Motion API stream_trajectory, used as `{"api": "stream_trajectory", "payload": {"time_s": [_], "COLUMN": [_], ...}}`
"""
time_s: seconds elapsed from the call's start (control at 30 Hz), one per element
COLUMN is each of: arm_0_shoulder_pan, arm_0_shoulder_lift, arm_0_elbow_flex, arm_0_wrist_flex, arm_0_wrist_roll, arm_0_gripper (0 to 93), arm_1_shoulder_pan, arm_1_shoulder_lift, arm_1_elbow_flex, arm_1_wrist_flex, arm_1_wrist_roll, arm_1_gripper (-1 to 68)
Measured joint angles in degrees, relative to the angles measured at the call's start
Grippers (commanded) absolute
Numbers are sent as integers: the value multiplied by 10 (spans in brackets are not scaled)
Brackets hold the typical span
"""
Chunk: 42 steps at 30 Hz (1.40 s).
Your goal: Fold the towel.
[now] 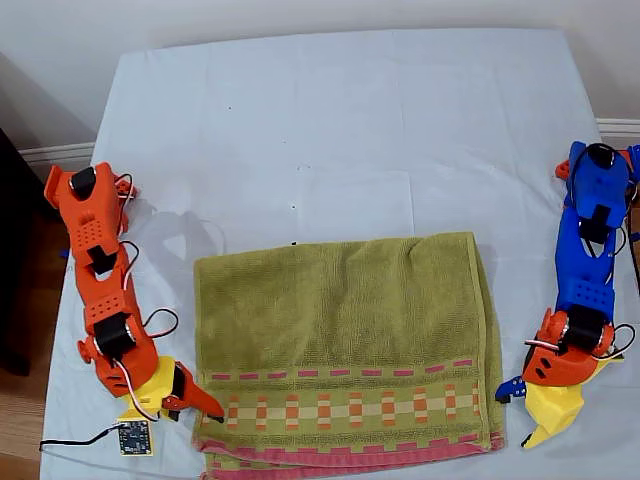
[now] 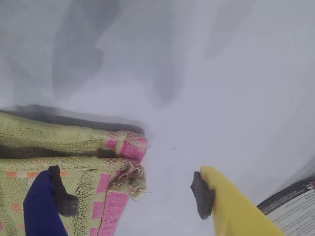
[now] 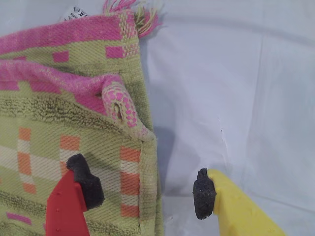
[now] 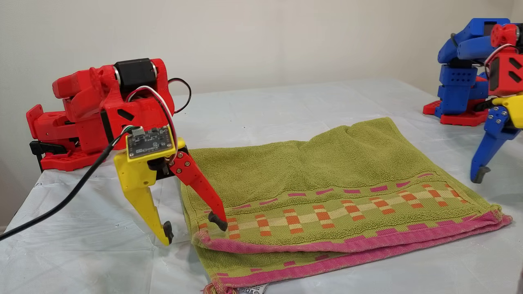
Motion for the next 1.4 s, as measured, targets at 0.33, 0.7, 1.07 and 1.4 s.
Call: {"api": "stream_trajectory", "payload": {"time_s": [0.33,0.7,1.07,1.4], "arm_0_shoulder_pan": [-37,-76,-92,-105], "arm_0_shoulder_lift": [3,57,94,167], "arm_0_elbow_flex": [0,0,15,104], "arm_0_wrist_flex": [63,90,90,90], "arm_0_wrist_roll": [0,47,69,82], "arm_0_gripper": [224,0,0,0], "arm_1_shoulder_pan": [42,120,281,447], "arm_1_shoulder_lift": [40,189,491,573], "arm_1_elbow_flex": [0,88,332,339], "arm_1_wrist_flex": [135,144,144,145], "arm_1_wrist_roll": [-64,-230,-562,-828], "arm_1_gripper": [239,2,2,1]}}
